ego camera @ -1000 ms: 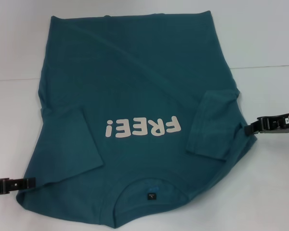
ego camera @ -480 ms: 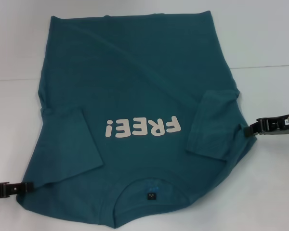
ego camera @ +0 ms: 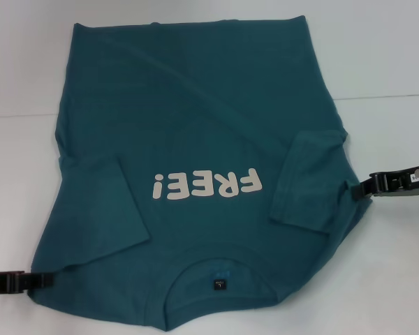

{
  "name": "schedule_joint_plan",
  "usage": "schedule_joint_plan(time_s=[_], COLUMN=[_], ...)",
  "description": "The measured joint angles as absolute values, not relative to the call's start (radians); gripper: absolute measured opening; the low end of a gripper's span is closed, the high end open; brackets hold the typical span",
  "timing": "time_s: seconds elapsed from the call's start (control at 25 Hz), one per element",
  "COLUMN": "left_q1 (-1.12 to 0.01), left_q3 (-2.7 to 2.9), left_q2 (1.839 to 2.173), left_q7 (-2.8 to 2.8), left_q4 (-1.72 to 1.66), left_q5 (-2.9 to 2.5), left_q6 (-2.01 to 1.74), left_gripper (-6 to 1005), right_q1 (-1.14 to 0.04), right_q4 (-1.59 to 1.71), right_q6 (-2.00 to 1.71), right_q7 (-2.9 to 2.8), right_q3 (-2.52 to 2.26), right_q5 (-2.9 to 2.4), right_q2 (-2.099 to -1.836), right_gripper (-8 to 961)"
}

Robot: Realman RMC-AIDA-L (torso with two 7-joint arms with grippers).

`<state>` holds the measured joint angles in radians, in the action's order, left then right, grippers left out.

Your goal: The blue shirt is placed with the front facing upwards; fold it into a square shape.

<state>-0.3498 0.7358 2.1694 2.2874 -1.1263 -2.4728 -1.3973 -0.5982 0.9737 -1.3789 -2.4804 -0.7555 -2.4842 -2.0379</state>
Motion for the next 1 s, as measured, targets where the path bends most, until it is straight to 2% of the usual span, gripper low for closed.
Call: schedule_joint_plan(time_s=[0.24,0.88,1.0], left_q1=[-0.35,-0.334,-0.331], left_q3=[0.764,0.773,0.775], left_q2=[2.172,2.174,2.174], left_q7=[2.285,2.299,2.299], left_q4=[-1.132,-1.176,-1.177], left_q5=[-2.474,-2.482,-2.482], left_q6=[-1.391,-1.39,-1.392], left_gripper=[355,48,49], right_q1=[-0.6,-0.597,-0.596], right_q4=[0.975,0.983,0.983], right_q6=[-1.386,-1.393,-1.393], right_q7=[-2.48,-2.479,-2.479], right_q3=[-0.756,-0.752,-0.752], right_q5=[-2.484,-2.483,-2.483], right_q2=[-2.039,-2.043,-2.045], right_gripper=[21,21,21])
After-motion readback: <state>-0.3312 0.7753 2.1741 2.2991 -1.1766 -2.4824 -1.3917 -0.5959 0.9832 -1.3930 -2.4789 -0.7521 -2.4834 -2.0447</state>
